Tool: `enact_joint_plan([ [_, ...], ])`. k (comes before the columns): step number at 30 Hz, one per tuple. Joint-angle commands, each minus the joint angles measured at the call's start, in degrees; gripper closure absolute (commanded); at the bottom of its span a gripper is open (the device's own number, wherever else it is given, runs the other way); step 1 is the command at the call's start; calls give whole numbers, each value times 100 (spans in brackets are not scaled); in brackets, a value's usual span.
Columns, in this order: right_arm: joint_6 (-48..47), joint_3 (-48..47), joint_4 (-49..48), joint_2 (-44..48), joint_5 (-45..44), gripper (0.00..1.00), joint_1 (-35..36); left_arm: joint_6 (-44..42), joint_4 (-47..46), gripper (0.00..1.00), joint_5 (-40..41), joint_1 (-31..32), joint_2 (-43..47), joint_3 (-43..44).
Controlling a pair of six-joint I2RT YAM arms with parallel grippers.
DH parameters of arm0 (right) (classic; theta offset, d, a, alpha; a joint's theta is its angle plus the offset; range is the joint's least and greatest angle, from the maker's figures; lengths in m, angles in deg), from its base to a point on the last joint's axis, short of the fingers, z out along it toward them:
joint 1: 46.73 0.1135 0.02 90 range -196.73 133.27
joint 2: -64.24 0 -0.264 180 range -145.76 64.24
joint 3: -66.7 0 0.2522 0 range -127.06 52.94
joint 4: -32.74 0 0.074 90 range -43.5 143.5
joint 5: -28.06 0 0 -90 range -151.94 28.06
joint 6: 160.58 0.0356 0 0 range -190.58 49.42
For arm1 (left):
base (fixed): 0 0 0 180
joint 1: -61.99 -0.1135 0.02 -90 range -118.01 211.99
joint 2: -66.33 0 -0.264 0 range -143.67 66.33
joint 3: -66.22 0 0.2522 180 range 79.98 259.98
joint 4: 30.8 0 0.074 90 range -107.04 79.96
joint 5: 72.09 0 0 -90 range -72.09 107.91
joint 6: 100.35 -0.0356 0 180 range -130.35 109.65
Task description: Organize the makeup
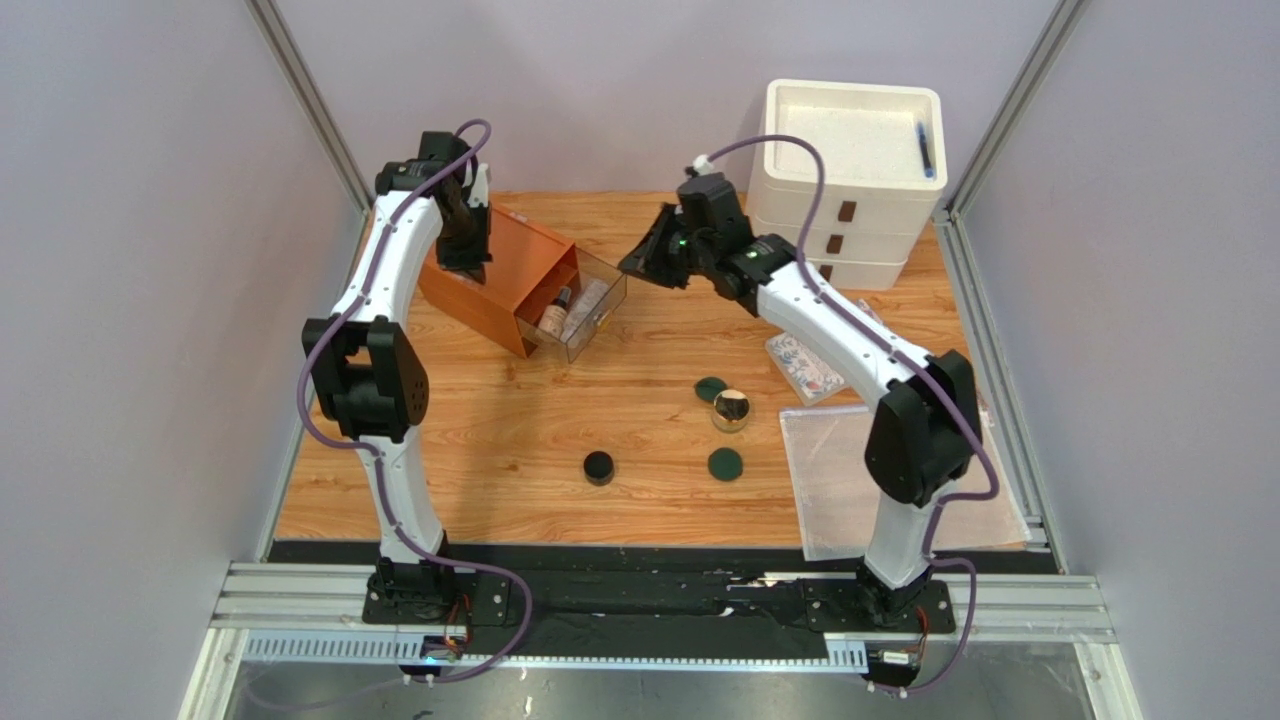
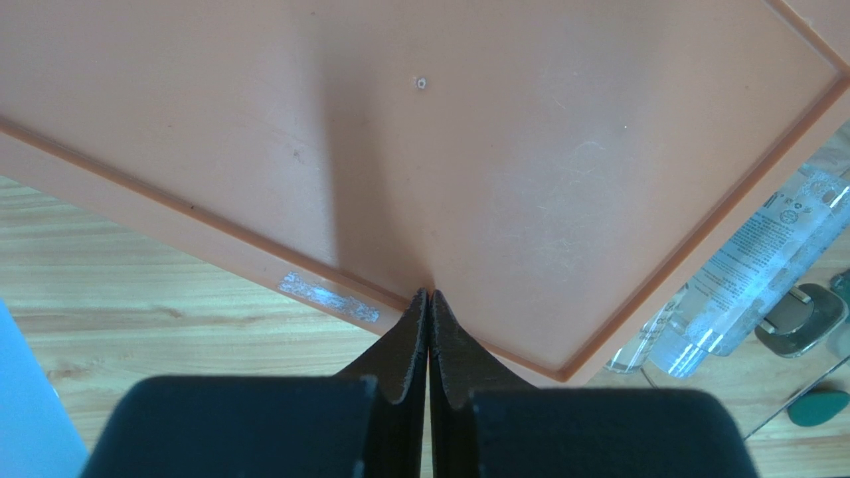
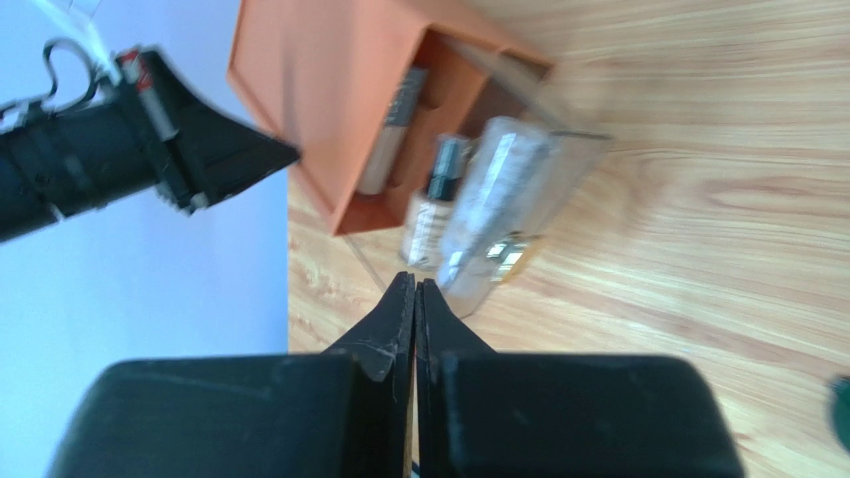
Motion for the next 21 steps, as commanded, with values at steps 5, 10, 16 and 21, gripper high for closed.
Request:
enact_joint_plan([
  [5, 346, 1109, -399, 82, 588, 100, -376, -83, 216, 100, 111, -32, -87, 120],
  [10, 706, 1092, -671, -472, 1169, 100, -349, -92, 225, 100, 94, -32, -78, 111],
  [16, 698, 284, -636, -1210, 1336, 100, -192, -48, 225, 100, 6, -32, -61, 67],
  [21, 750, -533, -636, -1808, 1450, 100, -86, -83, 234, 100, -3, -32, -25, 50],
])
